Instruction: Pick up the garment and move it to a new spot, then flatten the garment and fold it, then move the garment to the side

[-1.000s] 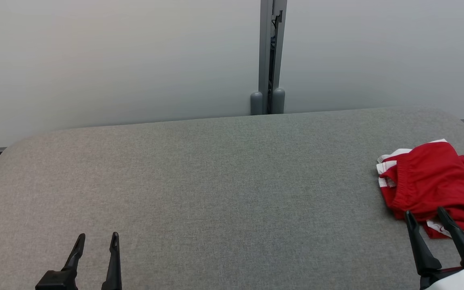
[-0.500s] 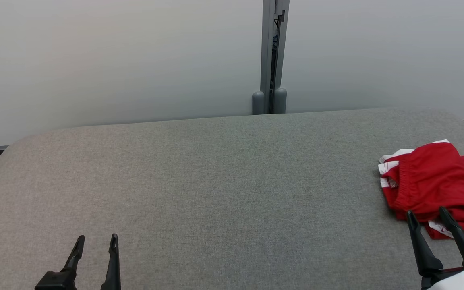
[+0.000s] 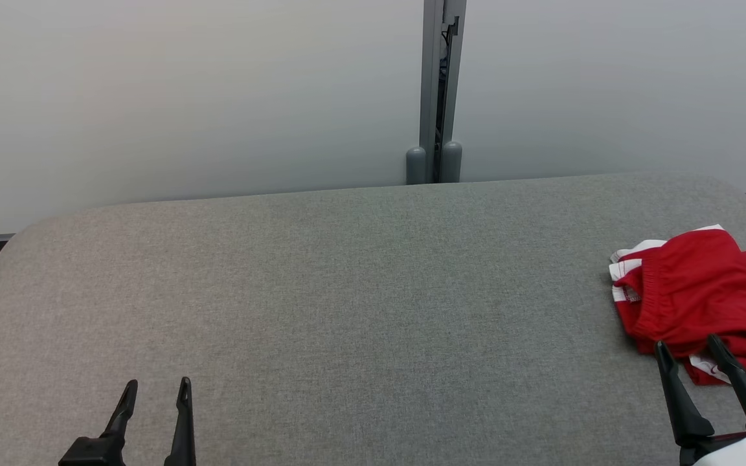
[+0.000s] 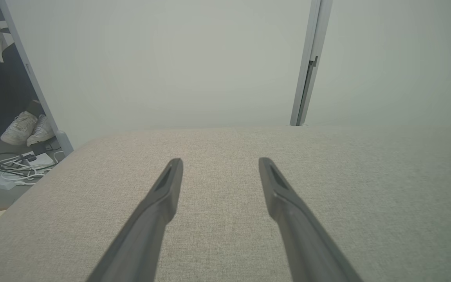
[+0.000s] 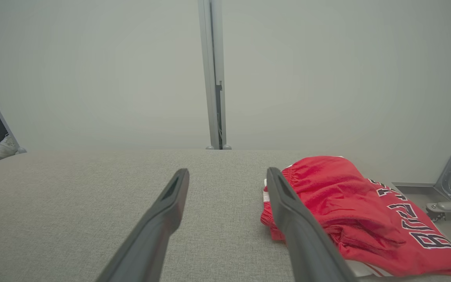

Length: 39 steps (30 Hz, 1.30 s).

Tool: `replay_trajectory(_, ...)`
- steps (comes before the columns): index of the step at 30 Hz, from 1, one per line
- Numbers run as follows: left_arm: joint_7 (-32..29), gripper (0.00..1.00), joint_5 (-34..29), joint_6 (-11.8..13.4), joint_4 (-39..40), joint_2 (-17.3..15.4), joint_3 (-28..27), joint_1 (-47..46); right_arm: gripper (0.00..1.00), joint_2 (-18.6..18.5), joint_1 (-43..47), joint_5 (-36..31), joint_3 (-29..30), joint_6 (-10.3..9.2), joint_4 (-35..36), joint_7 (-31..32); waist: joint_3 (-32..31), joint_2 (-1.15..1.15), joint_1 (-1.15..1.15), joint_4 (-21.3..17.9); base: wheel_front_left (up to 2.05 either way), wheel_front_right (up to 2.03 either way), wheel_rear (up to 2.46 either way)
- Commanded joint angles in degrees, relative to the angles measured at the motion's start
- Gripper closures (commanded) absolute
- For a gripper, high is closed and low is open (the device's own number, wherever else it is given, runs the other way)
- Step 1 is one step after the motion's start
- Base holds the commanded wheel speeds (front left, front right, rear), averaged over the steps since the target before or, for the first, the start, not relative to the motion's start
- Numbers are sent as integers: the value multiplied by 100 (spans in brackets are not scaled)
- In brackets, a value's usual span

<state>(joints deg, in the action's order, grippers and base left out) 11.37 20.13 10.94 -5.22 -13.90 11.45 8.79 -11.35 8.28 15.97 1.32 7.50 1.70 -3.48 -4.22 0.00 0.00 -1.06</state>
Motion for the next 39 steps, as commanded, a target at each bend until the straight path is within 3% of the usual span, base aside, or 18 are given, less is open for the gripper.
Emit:
replay_trajectory(1, 33, 0, 10, 24, -9, -36, -4, -124, 0, -9, 51, -49, 22, -1, 52, 33, 0, 0, 0, 3, 0, 0, 0)
replay_trajectory(5, 40, 0, 24, 19, -17, -32, 20, -138, 0, 12, 57, -49, 48, -1, 68, 35, 0, 0, 0, 23, 0, 0, 0)
replay_trajectory(6, 33, 100, 15, 14, -13, 6, 28, -42, 100, 19, 29, -22, 23, 0, 50, 27, 1, 0, 0, 23, 0, 0, 0)
replay_trajectory(9, 37, 100, 63, 2, -95, 76, 62, 27, 100, 88, 70, 24, -18, 0, -69, 25, 4, 0, 0, 25, 0, 0, 0)
replay_trajectory(39, -380, 100, 2681, -634, 217, 368, -227, -2, 100, 211, 284, 2988, 278, 0, 136, 366, 102, 0, 0, 44, 0, 0, 0)
